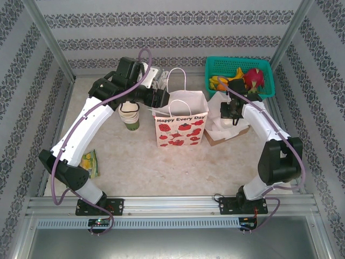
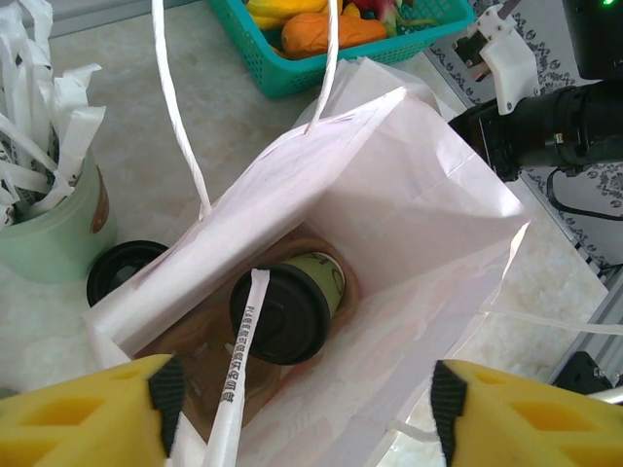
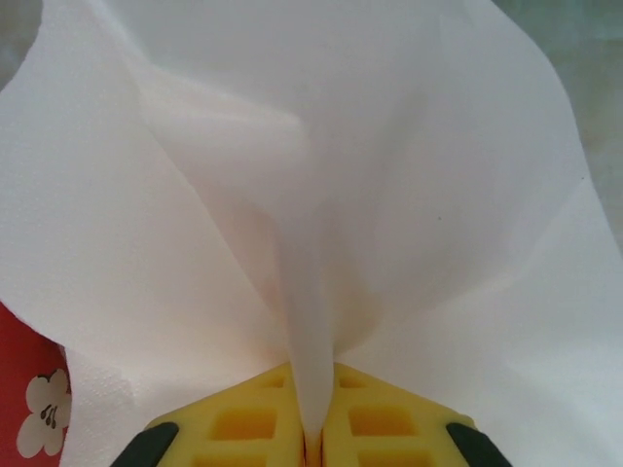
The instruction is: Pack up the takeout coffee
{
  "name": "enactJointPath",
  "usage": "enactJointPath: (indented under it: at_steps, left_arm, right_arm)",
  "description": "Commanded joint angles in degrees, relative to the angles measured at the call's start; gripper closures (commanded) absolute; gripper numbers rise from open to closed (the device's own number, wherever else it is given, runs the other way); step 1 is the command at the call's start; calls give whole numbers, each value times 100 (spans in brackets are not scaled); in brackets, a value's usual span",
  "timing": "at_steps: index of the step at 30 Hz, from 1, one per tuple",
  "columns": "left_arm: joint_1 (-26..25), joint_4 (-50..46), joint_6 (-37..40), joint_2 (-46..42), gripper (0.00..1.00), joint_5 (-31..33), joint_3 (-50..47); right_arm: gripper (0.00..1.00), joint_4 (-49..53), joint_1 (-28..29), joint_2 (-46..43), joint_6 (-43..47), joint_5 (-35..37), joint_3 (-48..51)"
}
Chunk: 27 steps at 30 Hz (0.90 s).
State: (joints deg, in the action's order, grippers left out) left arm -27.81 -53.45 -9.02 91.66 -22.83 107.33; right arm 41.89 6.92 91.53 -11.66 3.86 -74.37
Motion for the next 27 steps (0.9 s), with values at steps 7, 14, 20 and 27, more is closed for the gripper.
enactJointPath:
  at_steps: [7, 14, 20, 27]
  left_arm:
    - [-15, 334, -65, -461, 6, -61, -299]
    - [299, 907, -718, -1254, 0, 717, -1148]
    - [539, 1092, -882, -1605, 0, 804, -1678]
    - [536, 1090, -828, -1540, 0, 756, -1698]
  right_arm:
    - [100, -8, -2, -314, -98, 344, 264]
    - [100, -85, -37, -1503, 45, 398, 21]
    - [100, 205, -46, -1802, 251, 260, -526]
    - [100, 363, -43, -1342, 290, 217, -344]
